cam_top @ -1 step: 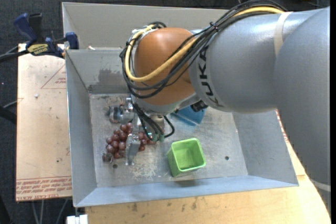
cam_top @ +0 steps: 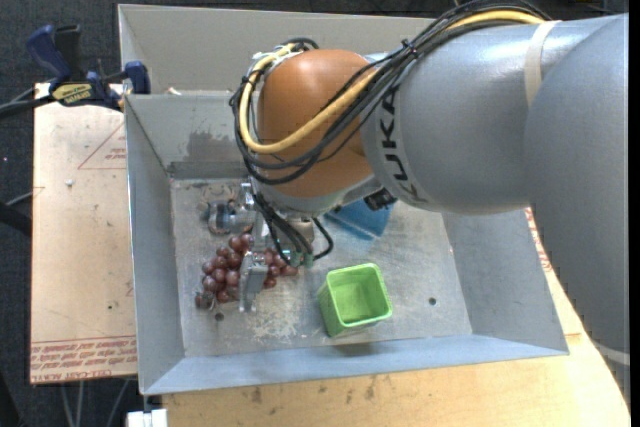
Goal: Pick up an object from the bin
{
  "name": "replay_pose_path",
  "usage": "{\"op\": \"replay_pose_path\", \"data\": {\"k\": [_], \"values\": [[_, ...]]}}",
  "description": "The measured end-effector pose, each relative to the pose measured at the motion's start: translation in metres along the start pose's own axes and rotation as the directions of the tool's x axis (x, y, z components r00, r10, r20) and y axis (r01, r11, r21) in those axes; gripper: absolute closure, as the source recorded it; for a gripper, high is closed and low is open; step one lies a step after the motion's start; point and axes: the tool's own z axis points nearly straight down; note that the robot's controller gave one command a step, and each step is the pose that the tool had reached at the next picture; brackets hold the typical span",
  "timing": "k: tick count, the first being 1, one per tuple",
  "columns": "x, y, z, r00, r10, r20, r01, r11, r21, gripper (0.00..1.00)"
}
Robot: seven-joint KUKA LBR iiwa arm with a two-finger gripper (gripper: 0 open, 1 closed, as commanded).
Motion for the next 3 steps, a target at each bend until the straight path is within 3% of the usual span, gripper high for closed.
{"op": "replay_pose_path", "data": {"k": [1,2,3], "values": [[-0.0035,0.0097,0.1035,1.000,-0.003,0.022,0.003,1.000,-0.015,1.00],[0.0017,0.0102,0.1083,1.000,-0.007,0.008,0.007,1.000,-0.012,0.00],[0.0015,0.0102,0.1086,1.000,-0.007,0.010,0.007,1.000,-0.012,0.00]]}}
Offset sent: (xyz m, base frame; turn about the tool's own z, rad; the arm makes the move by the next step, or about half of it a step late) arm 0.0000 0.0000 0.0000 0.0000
